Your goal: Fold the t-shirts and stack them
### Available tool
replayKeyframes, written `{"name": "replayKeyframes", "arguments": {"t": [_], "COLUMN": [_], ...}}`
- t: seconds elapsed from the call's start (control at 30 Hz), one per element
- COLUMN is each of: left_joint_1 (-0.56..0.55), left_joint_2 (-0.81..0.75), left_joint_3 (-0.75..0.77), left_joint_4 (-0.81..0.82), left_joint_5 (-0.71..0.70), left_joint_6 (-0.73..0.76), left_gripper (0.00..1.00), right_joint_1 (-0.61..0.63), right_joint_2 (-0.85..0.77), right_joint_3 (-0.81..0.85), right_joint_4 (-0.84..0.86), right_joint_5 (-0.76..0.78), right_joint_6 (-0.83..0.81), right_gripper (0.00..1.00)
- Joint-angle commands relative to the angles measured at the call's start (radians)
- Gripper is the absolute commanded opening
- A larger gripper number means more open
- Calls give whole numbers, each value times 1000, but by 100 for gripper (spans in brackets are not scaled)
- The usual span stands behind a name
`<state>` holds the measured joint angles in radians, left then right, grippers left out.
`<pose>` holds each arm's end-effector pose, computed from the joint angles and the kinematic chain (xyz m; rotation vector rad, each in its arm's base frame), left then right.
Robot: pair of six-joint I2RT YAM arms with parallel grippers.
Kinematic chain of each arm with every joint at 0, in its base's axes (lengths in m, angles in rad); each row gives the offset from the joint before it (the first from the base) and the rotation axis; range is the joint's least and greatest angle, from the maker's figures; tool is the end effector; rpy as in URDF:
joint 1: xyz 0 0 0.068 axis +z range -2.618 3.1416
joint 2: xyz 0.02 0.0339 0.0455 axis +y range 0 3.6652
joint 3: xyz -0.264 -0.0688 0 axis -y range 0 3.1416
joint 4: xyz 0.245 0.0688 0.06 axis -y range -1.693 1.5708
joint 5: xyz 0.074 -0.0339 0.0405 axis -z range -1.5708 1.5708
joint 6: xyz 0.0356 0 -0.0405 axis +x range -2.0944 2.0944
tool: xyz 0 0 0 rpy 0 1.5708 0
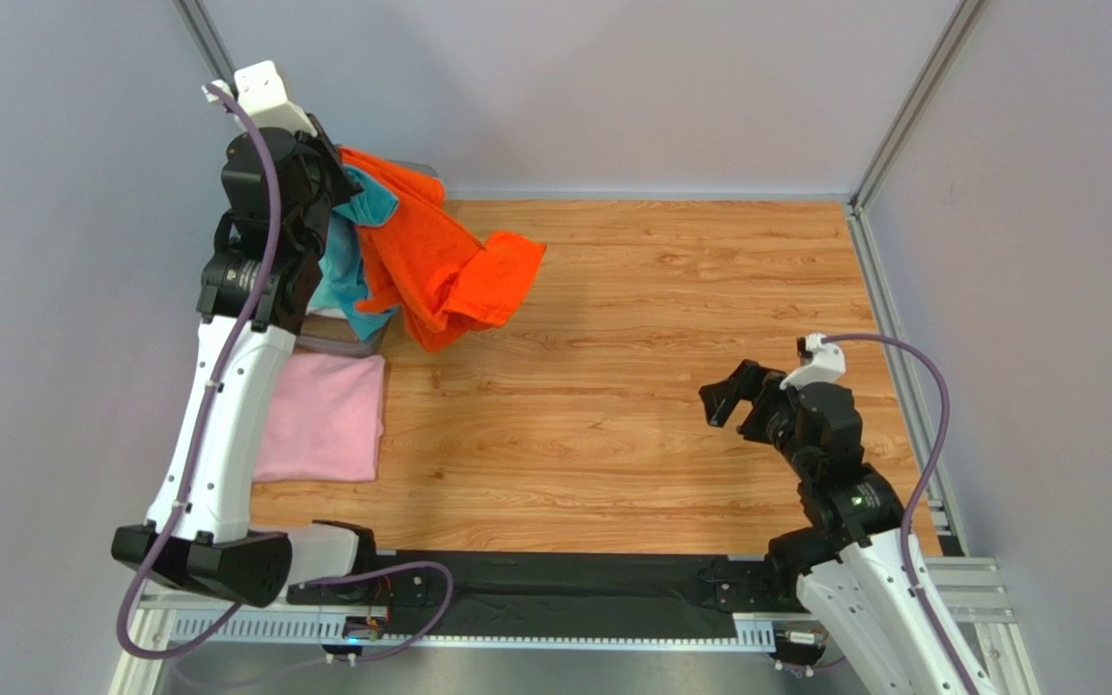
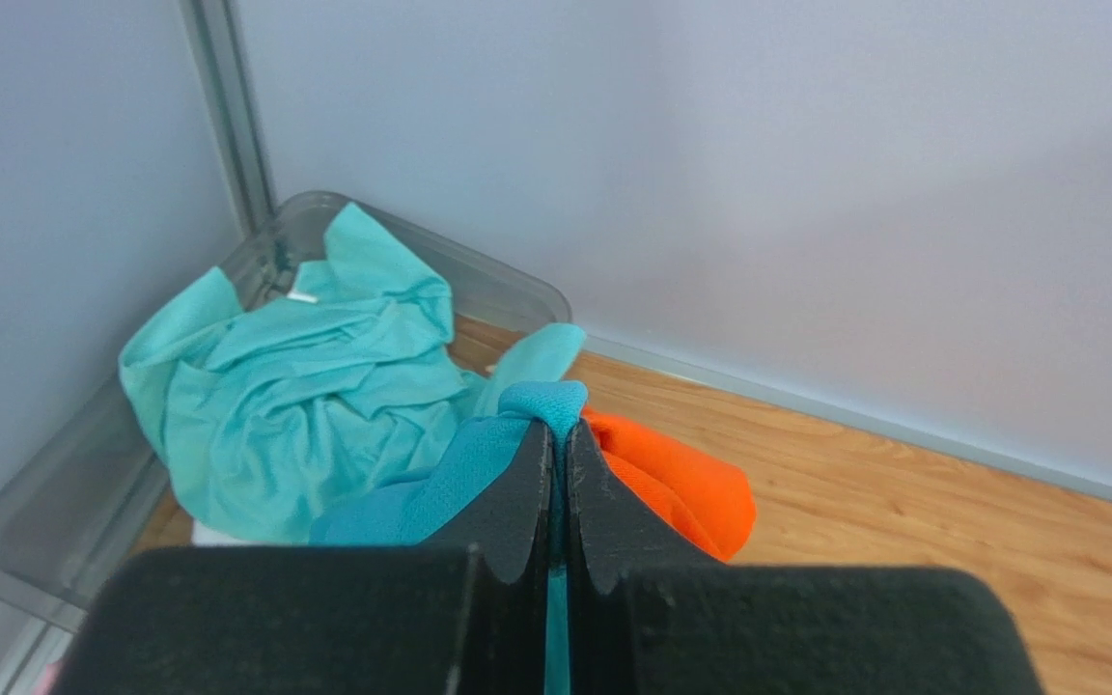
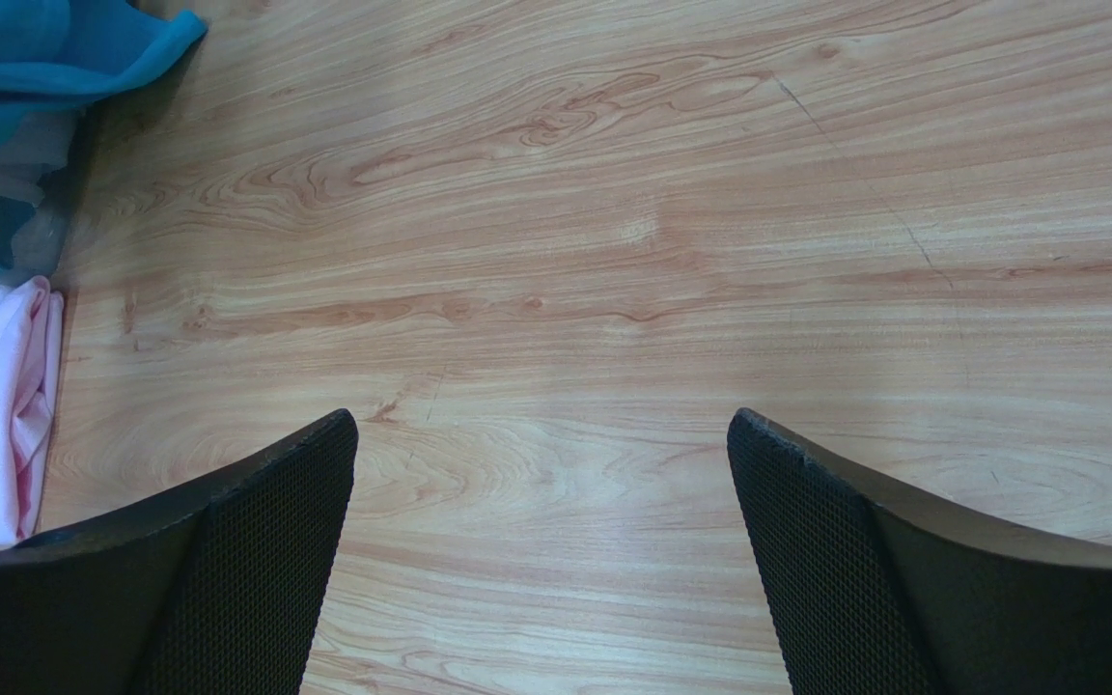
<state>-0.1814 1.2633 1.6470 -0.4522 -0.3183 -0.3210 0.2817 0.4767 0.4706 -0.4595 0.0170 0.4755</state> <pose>0.2502 -0.0346 0.5051 -0.3550 1.5983 -0.1241 0.1238 0.0352 0.2439 0.2108 2.0563 0.4548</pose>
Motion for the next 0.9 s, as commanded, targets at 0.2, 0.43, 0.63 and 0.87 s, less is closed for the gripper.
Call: {"name": "replayKeyframes", "arguments": {"t": [0.2, 0.43, 0.63, 0.87], "left_joint_1": [46, 57, 65, 166], "left_joint_2": [237, 406, 458, 611], "left_joint_3": [255, 402, 330, 287], "left_joint_4": [30, 20, 18, -37], "left_joint_5": [-298, -329, -341, -280], "left_joint_6": [152, 218, 157, -10], "left_gripper": [0, 0, 0, 0], "right_joint_1": [-1, -1, -1, -3], "right_joint_2": [25, 65, 103, 106], "right_joint_3": [-3, -3, 5, 2], "right_joint_4": [8, 19, 27, 28], "right_joint_5": [31, 50, 41, 43], "right_joint_6": [3, 0, -2, -5], "right_gripper": [100, 100, 100, 100]}}
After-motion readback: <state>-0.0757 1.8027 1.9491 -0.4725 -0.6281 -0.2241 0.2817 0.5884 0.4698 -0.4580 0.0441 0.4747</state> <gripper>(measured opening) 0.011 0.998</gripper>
